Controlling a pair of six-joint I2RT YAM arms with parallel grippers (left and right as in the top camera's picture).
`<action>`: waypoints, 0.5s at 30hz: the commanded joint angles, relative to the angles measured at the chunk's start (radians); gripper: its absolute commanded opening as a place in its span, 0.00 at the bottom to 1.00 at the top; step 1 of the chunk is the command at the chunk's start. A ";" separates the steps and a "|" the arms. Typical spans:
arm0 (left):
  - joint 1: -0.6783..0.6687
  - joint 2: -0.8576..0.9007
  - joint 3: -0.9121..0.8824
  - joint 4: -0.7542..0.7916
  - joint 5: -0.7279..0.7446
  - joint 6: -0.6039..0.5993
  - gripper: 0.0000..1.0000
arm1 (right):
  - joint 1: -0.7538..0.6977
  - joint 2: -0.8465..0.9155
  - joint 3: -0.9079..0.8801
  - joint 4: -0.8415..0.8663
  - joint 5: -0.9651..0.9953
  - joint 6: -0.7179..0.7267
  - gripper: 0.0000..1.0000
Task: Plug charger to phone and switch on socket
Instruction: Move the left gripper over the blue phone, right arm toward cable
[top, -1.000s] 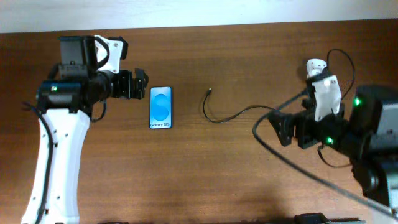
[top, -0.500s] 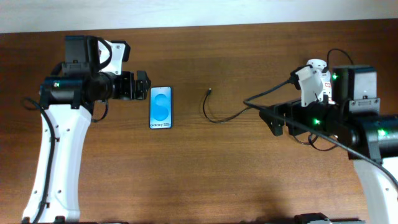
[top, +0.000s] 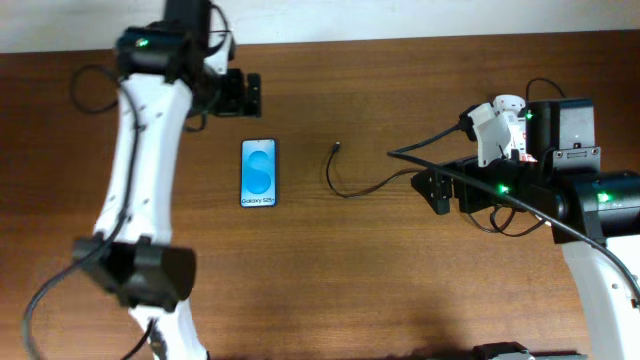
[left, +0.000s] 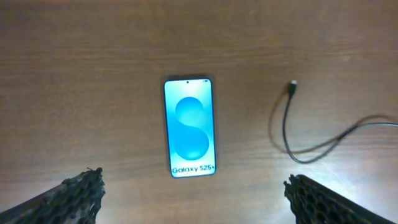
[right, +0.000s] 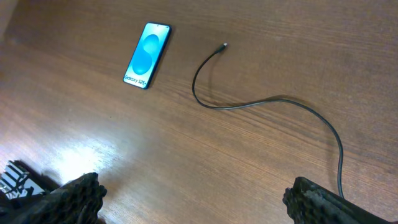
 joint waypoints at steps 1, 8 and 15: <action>-0.024 0.117 0.024 -0.013 -0.080 -0.050 0.99 | 0.006 0.002 0.017 -0.003 -0.014 0.007 0.98; -0.029 0.277 0.023 0.000 -0.080 -0.154 0.99 | 0.006 0.002 0.017 0.001 -0.014 0.007 0.98; -0.054 0.321 -0.055 0.041 -0.080 -0.163 1.00 | 0.006 0.002 0.017 0.001 -0.014 0.006 0.98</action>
